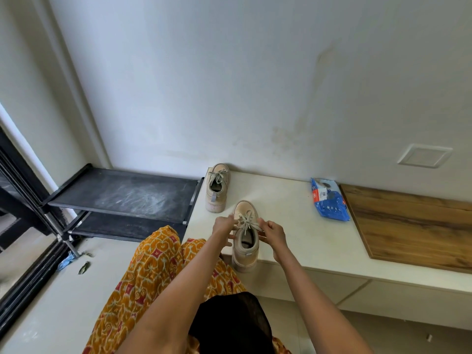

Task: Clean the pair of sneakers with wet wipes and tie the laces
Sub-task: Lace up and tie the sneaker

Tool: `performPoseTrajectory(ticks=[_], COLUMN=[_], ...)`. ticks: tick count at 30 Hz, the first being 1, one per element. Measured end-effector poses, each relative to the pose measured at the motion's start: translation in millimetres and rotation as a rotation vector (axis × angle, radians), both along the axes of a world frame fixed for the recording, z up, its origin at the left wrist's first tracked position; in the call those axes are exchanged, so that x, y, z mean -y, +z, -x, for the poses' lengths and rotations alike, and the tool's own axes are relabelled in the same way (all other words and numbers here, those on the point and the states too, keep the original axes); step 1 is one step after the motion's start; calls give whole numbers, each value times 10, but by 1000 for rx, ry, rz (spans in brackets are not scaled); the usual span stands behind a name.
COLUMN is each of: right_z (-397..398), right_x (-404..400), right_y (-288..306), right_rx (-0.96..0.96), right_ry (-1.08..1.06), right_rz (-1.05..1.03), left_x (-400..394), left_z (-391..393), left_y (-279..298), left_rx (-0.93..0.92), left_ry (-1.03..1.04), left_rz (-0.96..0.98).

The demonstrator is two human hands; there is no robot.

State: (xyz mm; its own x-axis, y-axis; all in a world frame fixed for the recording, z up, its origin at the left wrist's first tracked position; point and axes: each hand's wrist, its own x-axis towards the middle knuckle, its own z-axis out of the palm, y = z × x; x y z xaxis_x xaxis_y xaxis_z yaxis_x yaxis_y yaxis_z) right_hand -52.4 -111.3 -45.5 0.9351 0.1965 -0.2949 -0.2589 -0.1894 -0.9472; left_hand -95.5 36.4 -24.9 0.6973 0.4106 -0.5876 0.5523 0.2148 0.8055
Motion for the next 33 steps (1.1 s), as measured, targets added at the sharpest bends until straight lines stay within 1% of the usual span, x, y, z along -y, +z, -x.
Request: performPoseTrajectory(ticks=[2,5,6,8,9,11,13,15,17,21,23,26,29,31,33], right_z=[45,37,15,-34,-62,-111,-149,-172,-166,-101,-73,-73,-67,-65,-76], right_x=[-12,-31,-52,-134,-185,-294,-355,-381,-374,-297,-272,-283,-290,-298,-309], right_y=[-9,52,89,167,204,265,290,280,233,120,95,111,132,138,145], right_rx=[-25,-48,-20,54,72,83,105,118,115,71,85,95,118,133,150], right_ry=[-23,-42,-22,71,127,200,218,212,182,132,137,150,169,170,174], right_rz=[-33,5,61,240,330,481,561,545,494,282,249,268,313,330,364], left_x=[16,11,8,0,-3,-31,-82,-136,-184,-175,-177,-198,-230,-248,-245], left_z=[-13,-61,-84,-147,-171,-193,-200,-187,-195,-253,-275,-310,-344,-369,-389], left_y=[-6,-31,-31,-38,-27,18,28,0,-69,-79,-47,-50,-90,-108,-99], left_rx=[0,23,30,34,30,18,2,-23,-28,16,-14,-7,13,51,127], left_ry=[1,-17,-43,-110,-123,-107,-66,-68,-119,-253,-293,-416,-529,-551,-529], left_rz=[5,-78,-118,-166,-156,-63,53,72,-6,-76,-102,-190,-390,-483,-504])
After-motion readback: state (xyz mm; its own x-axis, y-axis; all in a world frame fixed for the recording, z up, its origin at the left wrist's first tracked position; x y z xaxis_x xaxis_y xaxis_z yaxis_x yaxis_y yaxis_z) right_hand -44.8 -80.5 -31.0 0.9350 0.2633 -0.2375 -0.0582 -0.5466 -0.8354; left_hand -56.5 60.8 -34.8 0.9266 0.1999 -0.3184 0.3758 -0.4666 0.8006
